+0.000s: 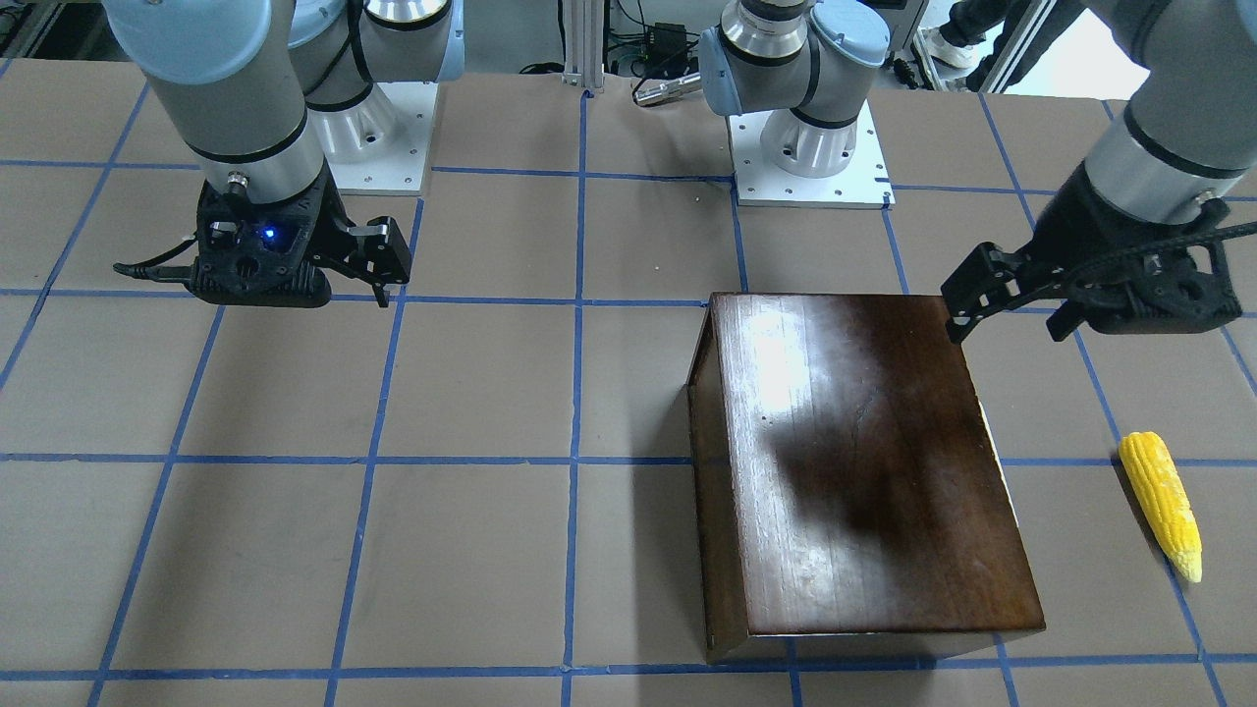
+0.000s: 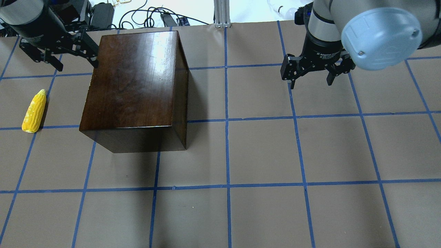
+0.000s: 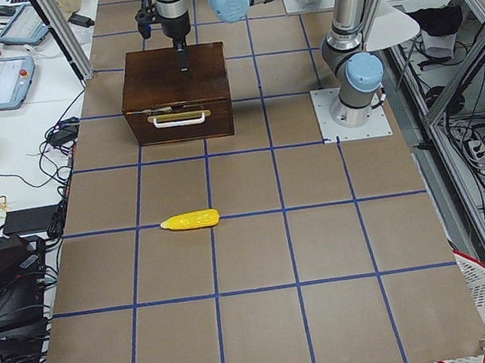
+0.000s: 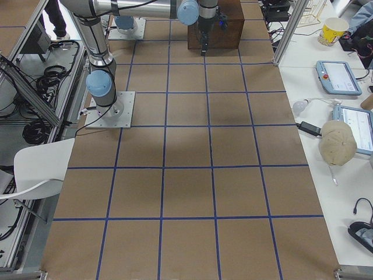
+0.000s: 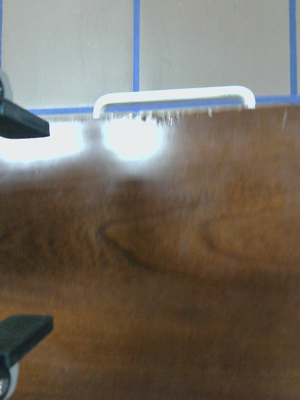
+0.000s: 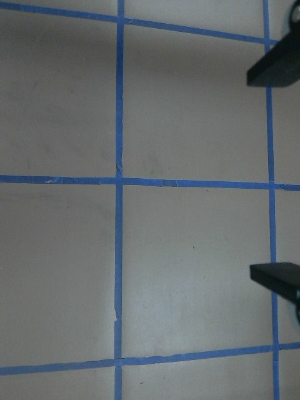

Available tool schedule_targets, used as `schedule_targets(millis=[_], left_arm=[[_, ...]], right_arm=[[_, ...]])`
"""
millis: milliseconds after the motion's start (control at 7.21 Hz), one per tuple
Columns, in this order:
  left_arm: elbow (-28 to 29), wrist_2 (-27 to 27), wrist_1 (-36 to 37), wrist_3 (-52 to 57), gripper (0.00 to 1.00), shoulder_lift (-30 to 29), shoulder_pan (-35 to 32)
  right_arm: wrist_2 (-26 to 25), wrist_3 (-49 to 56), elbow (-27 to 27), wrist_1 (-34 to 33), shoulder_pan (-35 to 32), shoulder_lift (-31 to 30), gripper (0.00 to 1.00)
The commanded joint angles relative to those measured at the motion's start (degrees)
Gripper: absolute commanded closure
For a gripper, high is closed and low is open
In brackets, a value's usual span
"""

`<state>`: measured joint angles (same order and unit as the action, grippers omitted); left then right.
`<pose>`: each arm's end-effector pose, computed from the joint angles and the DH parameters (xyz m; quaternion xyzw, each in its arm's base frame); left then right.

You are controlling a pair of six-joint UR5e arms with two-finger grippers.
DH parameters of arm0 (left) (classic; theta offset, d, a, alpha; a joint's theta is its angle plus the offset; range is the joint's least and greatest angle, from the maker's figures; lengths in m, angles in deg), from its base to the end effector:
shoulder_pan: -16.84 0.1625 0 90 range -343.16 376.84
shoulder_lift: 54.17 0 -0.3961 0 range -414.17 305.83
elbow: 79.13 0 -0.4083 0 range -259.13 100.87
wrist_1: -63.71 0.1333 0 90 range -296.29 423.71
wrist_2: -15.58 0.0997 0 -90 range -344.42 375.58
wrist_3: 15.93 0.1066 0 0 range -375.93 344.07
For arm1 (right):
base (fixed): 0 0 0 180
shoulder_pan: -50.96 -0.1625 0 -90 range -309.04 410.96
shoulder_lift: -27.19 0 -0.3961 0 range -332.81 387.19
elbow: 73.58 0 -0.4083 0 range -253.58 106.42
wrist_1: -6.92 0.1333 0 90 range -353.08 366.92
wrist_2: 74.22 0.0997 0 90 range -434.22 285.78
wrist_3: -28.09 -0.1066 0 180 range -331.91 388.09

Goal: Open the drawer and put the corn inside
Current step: 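Move the left gripper off the cabinet toward its drawer side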

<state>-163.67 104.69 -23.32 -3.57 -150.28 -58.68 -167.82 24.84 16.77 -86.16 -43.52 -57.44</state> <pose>0.0079 -0.5705 0.4493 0.0183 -0.9996 0.0215 0.0029 0.1682 -0.5265 0.4053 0.0114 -0.9992 -0.0209 0.0329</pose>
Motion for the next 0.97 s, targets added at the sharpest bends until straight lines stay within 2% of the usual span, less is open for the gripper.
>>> schedule_targets(millis=[0, 694, 832], left_arm=[[0.4, -0.3, 0.3, 6.9, 0.00, -0.6, 5.4], [-0.3, -0.5, 3.3, 16.2, 0.00, -4.0, 10.7], [-0.4, -3.9, 4.5, 16.3, 0.00, -5.0, 10.7]], right_arm=[[0.0, 0.0, 0.0, 0.0, 0.0, 0.0, 0.00], [0.0, 0.0, 0.0, 0.0, 0.0, 0.0, 0.00], [0.0, 0.0, 0.0, -0.1, 0.0, 0.0, 0.00]])
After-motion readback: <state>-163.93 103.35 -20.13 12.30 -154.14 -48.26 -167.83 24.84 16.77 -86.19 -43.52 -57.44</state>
